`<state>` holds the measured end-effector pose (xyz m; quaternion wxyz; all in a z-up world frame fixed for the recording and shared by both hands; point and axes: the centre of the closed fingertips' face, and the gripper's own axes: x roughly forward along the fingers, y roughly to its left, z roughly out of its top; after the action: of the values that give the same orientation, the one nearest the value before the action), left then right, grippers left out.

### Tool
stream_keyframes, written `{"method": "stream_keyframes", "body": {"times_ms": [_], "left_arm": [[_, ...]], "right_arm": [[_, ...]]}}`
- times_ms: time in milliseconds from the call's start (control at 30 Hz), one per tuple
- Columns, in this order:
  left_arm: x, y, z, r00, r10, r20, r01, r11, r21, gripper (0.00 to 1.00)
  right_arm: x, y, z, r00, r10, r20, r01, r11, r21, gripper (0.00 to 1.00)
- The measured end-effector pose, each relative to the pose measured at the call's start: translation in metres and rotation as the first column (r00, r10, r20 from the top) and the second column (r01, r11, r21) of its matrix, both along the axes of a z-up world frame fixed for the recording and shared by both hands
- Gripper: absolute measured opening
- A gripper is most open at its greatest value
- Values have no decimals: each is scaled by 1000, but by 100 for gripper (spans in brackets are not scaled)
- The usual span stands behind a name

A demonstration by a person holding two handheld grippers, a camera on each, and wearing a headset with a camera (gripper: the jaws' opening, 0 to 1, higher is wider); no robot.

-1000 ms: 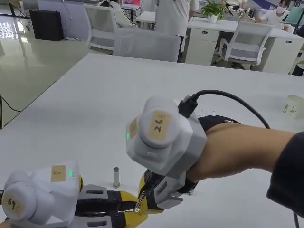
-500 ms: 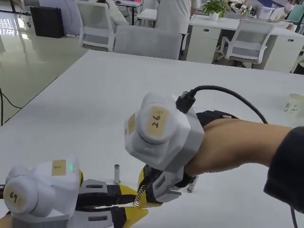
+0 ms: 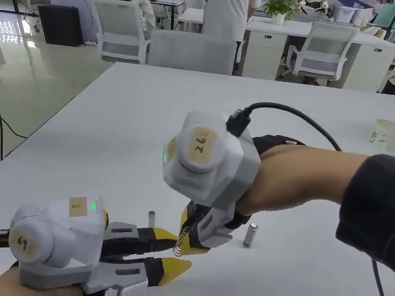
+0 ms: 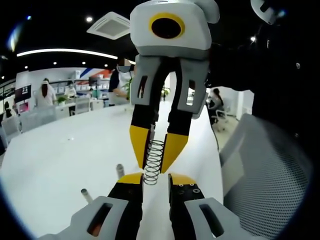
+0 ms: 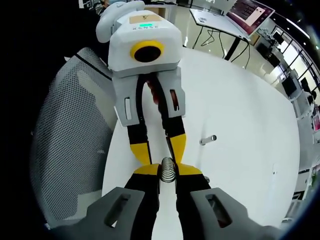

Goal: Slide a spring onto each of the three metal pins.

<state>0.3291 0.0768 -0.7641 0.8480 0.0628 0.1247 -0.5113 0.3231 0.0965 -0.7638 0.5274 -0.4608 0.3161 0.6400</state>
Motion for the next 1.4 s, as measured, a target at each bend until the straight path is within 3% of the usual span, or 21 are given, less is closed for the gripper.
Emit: {"method": "stream_keyframes", "body": {"times_ms": [333,967,1400], "left_arm": [[3,0,-1,1000,8,-4,-8,1000,-1,15],[7,9,-5,999,46,-18,-46,999,-4,22],[8,14,-11,997,67,-35,-67,998,-7,23]], "right_arm": [[5,-1,-2,1000,-10,-3,10,1000,-8,8],[18,5,10,1000,-10,19,10,1000,1,8],[36,18,17,999,-15,40,14,1000,11,8]]}}
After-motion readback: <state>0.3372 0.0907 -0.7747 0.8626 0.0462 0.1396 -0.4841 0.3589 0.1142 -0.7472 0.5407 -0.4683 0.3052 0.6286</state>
